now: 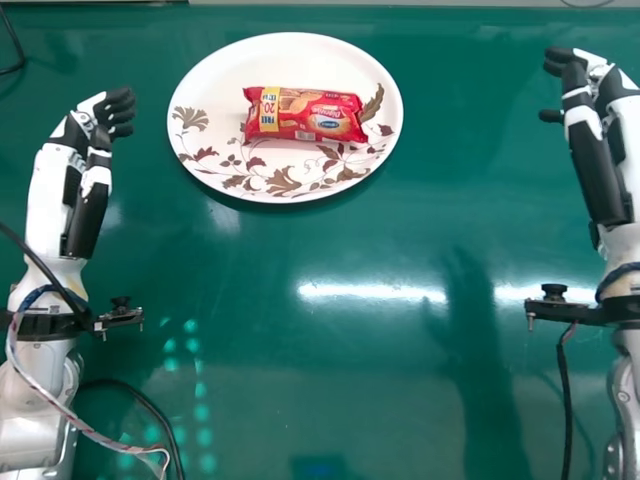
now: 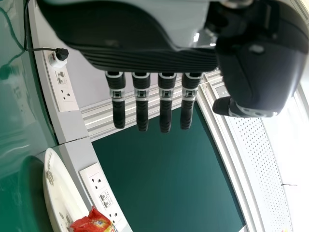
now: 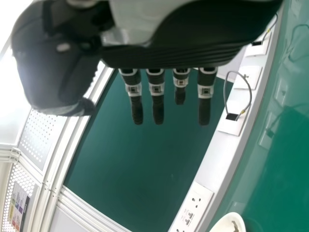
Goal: Pick up biscuit and place it in the plate
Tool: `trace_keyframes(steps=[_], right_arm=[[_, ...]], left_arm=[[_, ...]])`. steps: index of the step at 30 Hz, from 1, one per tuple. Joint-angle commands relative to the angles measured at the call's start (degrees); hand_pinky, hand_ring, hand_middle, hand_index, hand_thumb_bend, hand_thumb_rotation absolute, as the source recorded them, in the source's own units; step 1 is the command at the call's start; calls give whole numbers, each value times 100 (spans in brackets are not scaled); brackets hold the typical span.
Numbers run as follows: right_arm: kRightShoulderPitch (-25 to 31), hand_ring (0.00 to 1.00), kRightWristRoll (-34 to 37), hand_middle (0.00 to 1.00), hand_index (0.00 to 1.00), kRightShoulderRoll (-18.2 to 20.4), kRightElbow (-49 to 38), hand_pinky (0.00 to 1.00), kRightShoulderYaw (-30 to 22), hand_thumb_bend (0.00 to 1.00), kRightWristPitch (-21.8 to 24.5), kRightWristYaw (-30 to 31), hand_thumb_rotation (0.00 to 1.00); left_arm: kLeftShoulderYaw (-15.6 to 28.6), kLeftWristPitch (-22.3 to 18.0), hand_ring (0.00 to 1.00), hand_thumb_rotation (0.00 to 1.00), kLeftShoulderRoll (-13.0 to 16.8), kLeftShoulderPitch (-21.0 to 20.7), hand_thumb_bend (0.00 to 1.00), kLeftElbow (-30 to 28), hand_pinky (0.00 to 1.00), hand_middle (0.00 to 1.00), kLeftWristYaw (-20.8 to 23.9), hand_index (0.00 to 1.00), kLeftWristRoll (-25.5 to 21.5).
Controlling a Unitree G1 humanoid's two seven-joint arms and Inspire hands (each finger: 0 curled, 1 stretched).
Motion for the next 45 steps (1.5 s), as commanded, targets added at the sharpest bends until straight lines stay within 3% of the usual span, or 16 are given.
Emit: trace_keyframes(steps=[1, 14, 19, 23, 33, 39, 45], right_arm=[[-17, 85, 19, 89, 87, -84, 65, 76, -5, 54, -97, -23, 38], [24, 84, 381, 87, 86, -70, 138, 73, -166, 52, -292, -11, 32], [87, 83, 314, 86, 85, -99, 60, 72, -156, 53, -313, -69, 32], [200, 83, 354, 86, 85, -26, -28, 72, -142, 55, -332, -106, 34], [356, 87, 450, 89, 87, 9, -77, 75, -93, 48, -389, -83, 29], [381, 88, 442, 90, 88, -44, -77, 76, -131, 48, -345, -77, 30], [374, 86, 507, 88, 86, -30, -2, 75, -216, 50, -485, -98, 32]], left_arm=[[78, 9, 83, 8, -16, 157, 26, -41, 78, 85, 50, 85, 30], [63, 110, 82, 4, -182, 365, 26, -348, 76, 84, 221, 84, 154], [67, 207, 83, 7, -191, 412, 26, -473, 78, 84, 197, 84, 153], [85, 122, 83, 11, -173, 430, 25, -426, 76, 84, 180, 83, 127], [93, 72, 84, 9, -134, 495, 25, -451, 78, 85, 77, 84, -21], [70, 19, 82, 11, -137, 403, 25, -370, 73, 83, 120, 83, 81], [34, -6, 83, 9, -157, 374, 24, -314, 74, 84, 107, 84, 71]])
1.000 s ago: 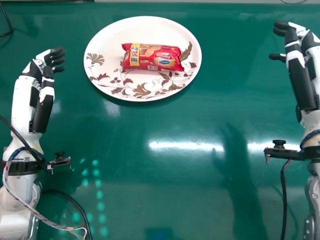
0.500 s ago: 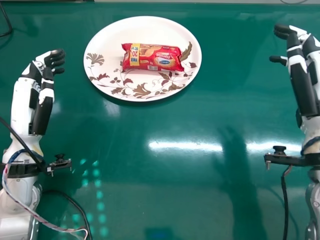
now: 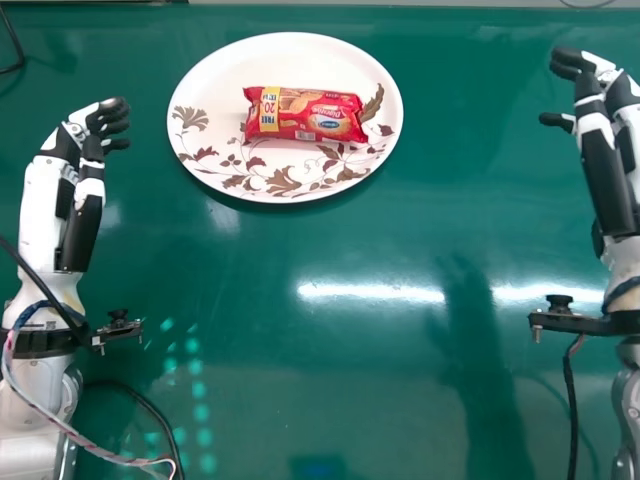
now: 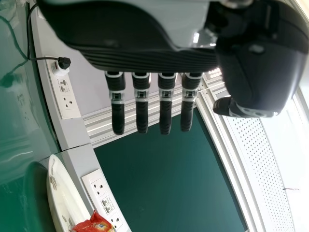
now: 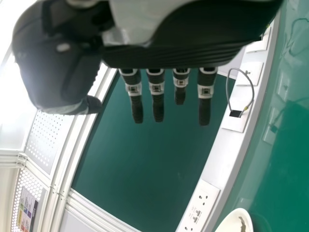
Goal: Pick up biscuit and place it in the plate
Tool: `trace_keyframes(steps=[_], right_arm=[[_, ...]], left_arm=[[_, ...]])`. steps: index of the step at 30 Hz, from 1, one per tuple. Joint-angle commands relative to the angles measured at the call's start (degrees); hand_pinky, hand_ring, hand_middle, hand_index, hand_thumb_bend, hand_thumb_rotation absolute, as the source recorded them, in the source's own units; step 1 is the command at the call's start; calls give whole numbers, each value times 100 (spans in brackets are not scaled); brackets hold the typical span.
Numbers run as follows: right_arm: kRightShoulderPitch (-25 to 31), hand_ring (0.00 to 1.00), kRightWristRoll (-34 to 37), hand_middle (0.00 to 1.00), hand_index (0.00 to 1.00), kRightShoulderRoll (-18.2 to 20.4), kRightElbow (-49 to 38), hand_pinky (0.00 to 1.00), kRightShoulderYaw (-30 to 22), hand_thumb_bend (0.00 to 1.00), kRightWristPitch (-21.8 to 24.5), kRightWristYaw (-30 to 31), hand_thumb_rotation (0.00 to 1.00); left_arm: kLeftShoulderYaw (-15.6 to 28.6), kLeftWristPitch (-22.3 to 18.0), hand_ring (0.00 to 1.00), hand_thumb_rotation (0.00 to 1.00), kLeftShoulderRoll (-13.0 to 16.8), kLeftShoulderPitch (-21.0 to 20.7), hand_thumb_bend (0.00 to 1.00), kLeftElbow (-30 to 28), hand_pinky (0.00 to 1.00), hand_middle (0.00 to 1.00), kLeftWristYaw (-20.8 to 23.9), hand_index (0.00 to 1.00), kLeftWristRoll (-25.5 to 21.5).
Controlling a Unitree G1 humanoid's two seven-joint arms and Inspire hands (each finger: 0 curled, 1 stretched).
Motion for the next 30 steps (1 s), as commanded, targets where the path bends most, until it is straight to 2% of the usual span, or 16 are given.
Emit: trace_keyframes(steps=[1, 7, 10, 15, 24, 30], right_arm=[[92, 86, 91, 88, 85, 5, 37, 75, -83, 51, -133, -45, 32], [106, 86, 103, 88, 85, -8, 6, 75, -105, 53, -81, -60, 33], [121, 84, 56, 87, 84, -12, 16, 72, -112, 53, -157, -91, 33], [134, 85, 143, 87, 84, 32, -35, 74, -108, 56, -73, -110, 34], [162, 85, 121, 87, 83, 26, -59, 74, -102, 57, -11, -136, 35], [187, 86, 123, 88, 85, -19, -69, 75, -72, 52, -34, -79, 33]], left_arm=[[9, -96, 83, 8, -2, 30, 24, 76, 74, 84, 10, 84, 27], [10, -84, 83, 4, -23, 29, 24, 76, 75, 84, 35, 84, 47], [16, -99, 83, 4, -6, 27, 24, 91, 76, 85, 18, 84, 31], [24, -129, 84, 7, 17, 7, 24, 136, 76, 85, 13, 84, 40], [28, -120, 84, 11, 32, -15, 25, 155, 76, 85, 3, 85, 54], [22, -5, 85, 11, 26, 49, 25, 56, 77, 86, -31, 85, 26]])
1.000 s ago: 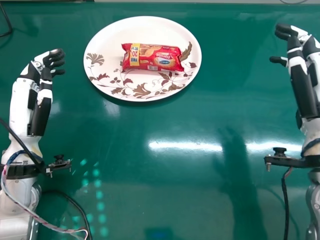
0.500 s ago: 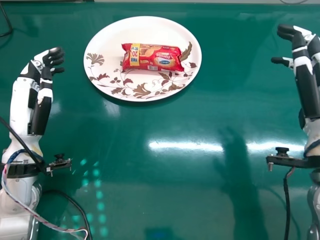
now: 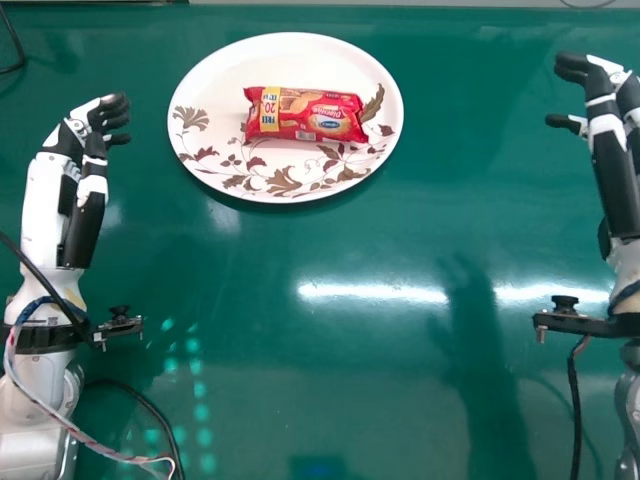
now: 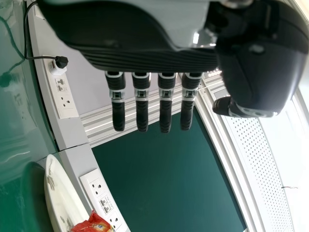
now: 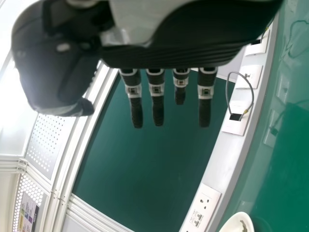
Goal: Pick up biscuit and place it in the plate
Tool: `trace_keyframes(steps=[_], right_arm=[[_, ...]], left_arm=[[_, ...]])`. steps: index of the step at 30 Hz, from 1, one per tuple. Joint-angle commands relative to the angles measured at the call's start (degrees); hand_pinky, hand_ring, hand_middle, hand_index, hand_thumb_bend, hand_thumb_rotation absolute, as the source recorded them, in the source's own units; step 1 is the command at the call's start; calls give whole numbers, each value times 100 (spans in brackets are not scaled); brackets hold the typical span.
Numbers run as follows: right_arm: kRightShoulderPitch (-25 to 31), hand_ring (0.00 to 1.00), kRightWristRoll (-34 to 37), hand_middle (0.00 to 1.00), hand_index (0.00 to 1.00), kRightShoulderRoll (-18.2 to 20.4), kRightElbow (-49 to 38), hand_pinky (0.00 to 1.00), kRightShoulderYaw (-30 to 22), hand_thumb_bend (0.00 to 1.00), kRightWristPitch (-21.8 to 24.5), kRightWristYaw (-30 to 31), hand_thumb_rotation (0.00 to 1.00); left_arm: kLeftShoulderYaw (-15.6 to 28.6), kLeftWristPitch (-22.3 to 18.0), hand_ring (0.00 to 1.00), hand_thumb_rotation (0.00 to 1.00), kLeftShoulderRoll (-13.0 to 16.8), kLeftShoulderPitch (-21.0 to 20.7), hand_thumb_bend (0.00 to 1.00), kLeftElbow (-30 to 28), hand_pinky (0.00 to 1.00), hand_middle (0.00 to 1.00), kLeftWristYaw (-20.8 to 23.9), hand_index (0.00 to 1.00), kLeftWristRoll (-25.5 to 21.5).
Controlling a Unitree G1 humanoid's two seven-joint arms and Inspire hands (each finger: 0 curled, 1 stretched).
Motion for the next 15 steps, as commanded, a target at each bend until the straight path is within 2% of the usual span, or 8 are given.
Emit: trace_keyframes(steps=[1, 5, 10, 15], right_arm=[[126, 86, 19, 88, 85, -39, -62, 76, -30, 51, -33, 21, 33], [140, 86, 10, 88, 85, -41, -78, 76, -29, 51, 5, 19, 35], [164, 85, -30, 87, 84, -5, -104, 74, -31, 52, -18, -33, 35], [209, 84, 4, 86, 83, 36, -175, 74, -64, 56, 53, -59, 36]], left_arm=[[19, 33, 85, 12, 5, 143, 25, -35, 78, 86, -33, 86, -34], [7, 6, 86, 11, 6, 148, 25, -39, 82, 87, -73, 87, -70], [2, 16, 85, 12, -4, 147, 26, -53, 79, 86, -85, 86, -51], [-12, 45, 87, 14, -2, 145, 26, -78, 83, 87, -142, 88, -119]])
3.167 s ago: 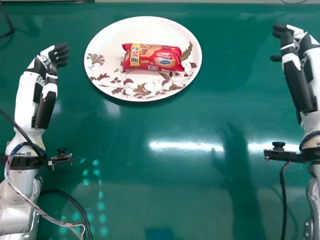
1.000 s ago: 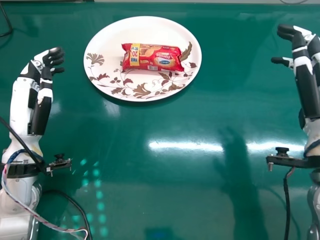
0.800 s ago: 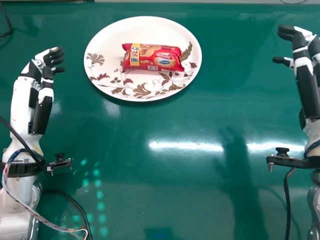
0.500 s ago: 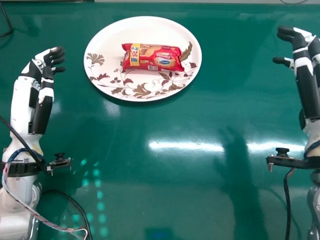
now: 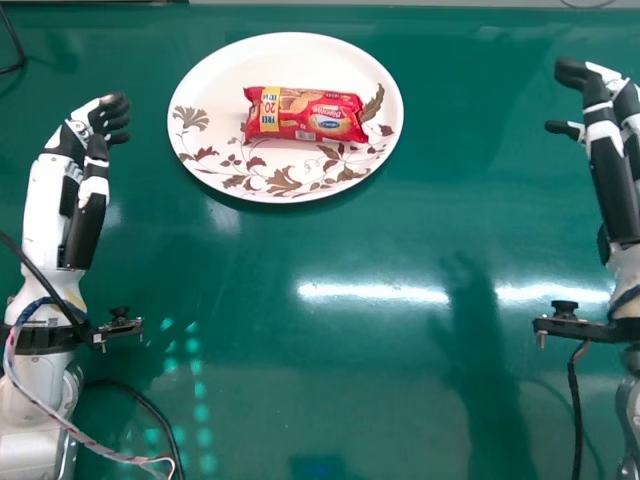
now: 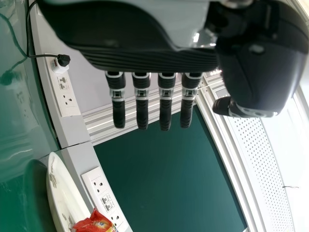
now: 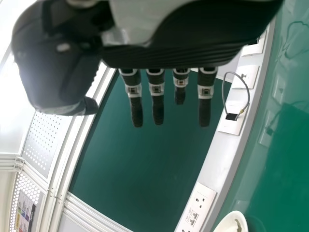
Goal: Pick up biscuit and place it in the plate
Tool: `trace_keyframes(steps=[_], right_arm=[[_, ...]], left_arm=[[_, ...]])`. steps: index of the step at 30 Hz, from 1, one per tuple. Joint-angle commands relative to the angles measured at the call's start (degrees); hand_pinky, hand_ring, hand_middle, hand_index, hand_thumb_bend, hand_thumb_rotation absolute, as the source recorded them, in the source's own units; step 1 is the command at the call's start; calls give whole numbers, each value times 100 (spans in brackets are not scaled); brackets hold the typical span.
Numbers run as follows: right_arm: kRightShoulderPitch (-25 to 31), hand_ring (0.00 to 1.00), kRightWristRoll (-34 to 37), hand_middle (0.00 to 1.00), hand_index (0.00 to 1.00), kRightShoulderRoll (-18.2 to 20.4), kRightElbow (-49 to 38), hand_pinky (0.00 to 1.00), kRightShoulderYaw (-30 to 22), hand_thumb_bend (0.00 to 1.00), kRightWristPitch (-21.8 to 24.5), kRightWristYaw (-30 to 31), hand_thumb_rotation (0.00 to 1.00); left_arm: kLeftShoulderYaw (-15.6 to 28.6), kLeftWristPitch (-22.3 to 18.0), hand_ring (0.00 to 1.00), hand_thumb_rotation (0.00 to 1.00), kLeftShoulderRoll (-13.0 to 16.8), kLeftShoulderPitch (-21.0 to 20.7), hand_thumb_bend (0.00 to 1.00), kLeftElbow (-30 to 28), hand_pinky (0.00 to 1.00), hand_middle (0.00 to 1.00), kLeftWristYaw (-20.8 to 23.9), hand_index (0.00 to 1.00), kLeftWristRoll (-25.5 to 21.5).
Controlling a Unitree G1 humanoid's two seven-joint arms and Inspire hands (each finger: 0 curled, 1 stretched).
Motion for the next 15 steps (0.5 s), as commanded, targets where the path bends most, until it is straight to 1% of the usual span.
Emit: trace_keyframes(steps=[1, 4, 7, 9, 12, 15], right_arm=[[95, 85, 23, 87, 83, 37, -140, 74, -66, 56, 56, -58, 36], [116, 85, 67, 87, 84, 34, -135, 75, -73, 56, 16, -39, 36], [156, 86, 54, 88, 85, 3, -117, 75, -67, 55, -72, -14, 36], [188, 86, -10, 88, 85, -25, -137, 75, -46, 54, -63, -9, 38], [203, 86, 21, 89, 86, -28, -139, 77, -29, 53, -41, 19, 40], [211, 87, 47, 89, 86, -8, -73, 77, -5, 53, -129, 18, 40]], left_arm=[[-1, -4, 86, 14, 3, 110, 26, -38, 82, 87, -19, 87, -8], [4, 19, 85, 11, 3, 115, 25, -58, 81, 86, -32, 87, -15], [-8, 77, 86, 14, -1, 153, 26, -99, 82, 87, -67, 87, -45], [-14, 99, 87, 13, -3, 170, 25, -118, 83, 88, -93, 88, -60], [1, 162, 86, 10, -7, 202, 25, -200, 82, 87, -70, 87, 22], [13, 146, 85, 9, -1, 225, 25, -189, 80, 86, -69, 87, 17]])
